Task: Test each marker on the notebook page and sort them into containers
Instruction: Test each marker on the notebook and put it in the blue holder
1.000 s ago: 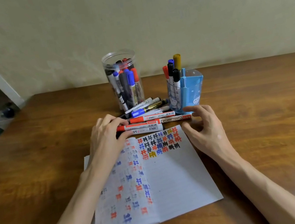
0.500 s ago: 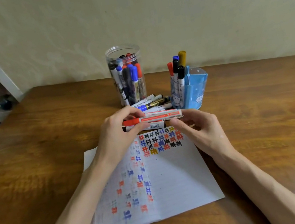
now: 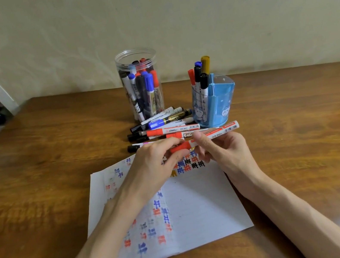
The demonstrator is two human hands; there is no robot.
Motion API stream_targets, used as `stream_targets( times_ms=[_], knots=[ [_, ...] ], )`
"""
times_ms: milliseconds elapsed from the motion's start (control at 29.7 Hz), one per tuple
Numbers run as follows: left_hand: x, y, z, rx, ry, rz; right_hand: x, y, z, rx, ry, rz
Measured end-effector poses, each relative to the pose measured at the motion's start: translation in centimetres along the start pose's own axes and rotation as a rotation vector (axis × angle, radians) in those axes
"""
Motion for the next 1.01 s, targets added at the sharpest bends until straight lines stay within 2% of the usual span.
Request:
stream_targets(
  times_ms=[605,706,773,908,1009],
  knots=[
    [-0.4,0.4,-1.0,-0.252,0.176,0.101,-0.4,1.1,0.5,-0.114,0.097,0.040],
    [-1.0,3.0,1.0,-0.324,0.142,0.218,0.4,2.0,4.7,0.092,-0.137,0.066],
    [-1.6,4.4,2.7,-0.341,0.088,0.267,0.9,2.3,7.2,0.123,-0.253,0.069],
    [-1.1,3.1,1.2,-0.261,0.088,0.255,0.8,0.5,4.0,-0.086,-0.171,-0.083],
    [-0.8,2.8,0.5,-0.043,0.060,0.243,0.6,-0.3,3.4,-0.089,-0.155,-0.186]
  ],
)
Point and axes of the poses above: each hand's wrist, its own x-axis towards the middle knuckle, its own z-axis out of the back of the hand, y = z × x, the point moved 6 cm from there along x, towards the middle knuckle, and after that the axes turned 6 degrees about y, right-handed, at the moved point
